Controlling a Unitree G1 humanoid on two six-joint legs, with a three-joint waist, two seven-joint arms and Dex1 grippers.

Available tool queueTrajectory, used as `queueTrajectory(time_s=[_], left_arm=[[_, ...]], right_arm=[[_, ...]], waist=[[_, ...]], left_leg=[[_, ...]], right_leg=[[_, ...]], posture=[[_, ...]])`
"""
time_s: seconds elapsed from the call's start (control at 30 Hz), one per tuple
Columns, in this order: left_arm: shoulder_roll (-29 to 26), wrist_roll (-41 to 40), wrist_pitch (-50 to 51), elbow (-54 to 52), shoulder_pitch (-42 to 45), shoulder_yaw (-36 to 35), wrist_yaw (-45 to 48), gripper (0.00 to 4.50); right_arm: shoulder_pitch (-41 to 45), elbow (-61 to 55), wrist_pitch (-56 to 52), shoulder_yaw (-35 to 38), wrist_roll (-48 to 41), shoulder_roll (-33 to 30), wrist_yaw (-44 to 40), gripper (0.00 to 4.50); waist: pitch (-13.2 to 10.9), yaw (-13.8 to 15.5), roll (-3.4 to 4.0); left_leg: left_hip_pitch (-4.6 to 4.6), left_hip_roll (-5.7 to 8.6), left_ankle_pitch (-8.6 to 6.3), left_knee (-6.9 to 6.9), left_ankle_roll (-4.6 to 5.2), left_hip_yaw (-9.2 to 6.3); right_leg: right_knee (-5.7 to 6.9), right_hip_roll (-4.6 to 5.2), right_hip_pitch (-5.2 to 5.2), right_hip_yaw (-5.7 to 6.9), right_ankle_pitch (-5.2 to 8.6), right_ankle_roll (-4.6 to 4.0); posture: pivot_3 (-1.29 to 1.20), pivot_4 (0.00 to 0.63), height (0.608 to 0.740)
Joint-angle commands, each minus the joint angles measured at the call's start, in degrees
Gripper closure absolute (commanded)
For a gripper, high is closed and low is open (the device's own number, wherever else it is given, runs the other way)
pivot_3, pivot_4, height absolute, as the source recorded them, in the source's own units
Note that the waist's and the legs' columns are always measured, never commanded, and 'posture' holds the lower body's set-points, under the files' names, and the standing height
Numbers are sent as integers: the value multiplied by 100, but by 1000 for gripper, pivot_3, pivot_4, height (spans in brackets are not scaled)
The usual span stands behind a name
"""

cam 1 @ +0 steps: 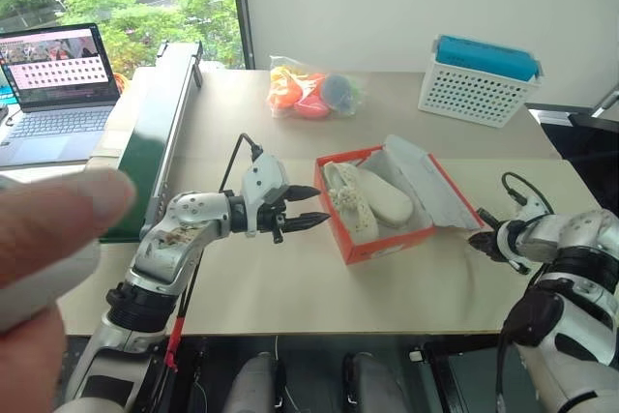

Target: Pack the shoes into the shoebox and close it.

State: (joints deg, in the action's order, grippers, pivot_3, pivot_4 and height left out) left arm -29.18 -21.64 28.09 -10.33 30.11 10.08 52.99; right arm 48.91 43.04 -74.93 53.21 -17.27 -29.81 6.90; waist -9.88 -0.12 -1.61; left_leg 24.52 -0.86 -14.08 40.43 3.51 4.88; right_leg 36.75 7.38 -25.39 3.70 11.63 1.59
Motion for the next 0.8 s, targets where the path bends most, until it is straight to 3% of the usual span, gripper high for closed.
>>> queueTrajectory(time_s=[0.03, 0.27, 0.43, 0.6, 0.8], left_arm=[[4, -26, -14, -110, 118, -122, -36, 2060], [-8, 25, -53, -56, 166, -120, -38, 2060], [-29, 34, -63, -36, 216, -124, -11, 2060], [-58, 59, -79, -22, 230, -122, 32, 2060], [-89, 76, -36, -53, 236, -136, 76, 2060]], right_arm=[[226, 627, 599, 585, -365, 12, 502, 4424], [370, 1419, 1903, 1173, -1187, 125, 901, 4424], [424, 1243, 2623, 1539, -1991, 500, 919, 4424], [411, 428, 2925, 1606, -2732, 1016, 906, 4424], [404, -2055, 2949, 1009, -3955, 1890, 77, 4424]], waist=[[0, -56, 0], [5, -161, -9], [5, -255, -9], [1, -233, -3], [-12, -201, 19]], left_leg=[[-11, 0, -1, 0, 1, 2], [-33, -4, -3, 0, 5, 1], [-31, -4, -4, -2, 5, 2], [-26, -5, -2, -11, 3, 3], [-20, -5, -3, -10, 4, 1]], right_leg=[[-2, 0, 9, -2, 0, 1], [-8, 0, 35, -5, -1, 5], [-9, -1, 32, -9, -2, 6], [-4, -2, 20, -12, -2, 6], [1, 1, 13, -11, -2, 7]], posture=[[0, 150, 699], [0, 150, 699], [0, 150, 699], [0, 150, 699], [0, 150, 699]])
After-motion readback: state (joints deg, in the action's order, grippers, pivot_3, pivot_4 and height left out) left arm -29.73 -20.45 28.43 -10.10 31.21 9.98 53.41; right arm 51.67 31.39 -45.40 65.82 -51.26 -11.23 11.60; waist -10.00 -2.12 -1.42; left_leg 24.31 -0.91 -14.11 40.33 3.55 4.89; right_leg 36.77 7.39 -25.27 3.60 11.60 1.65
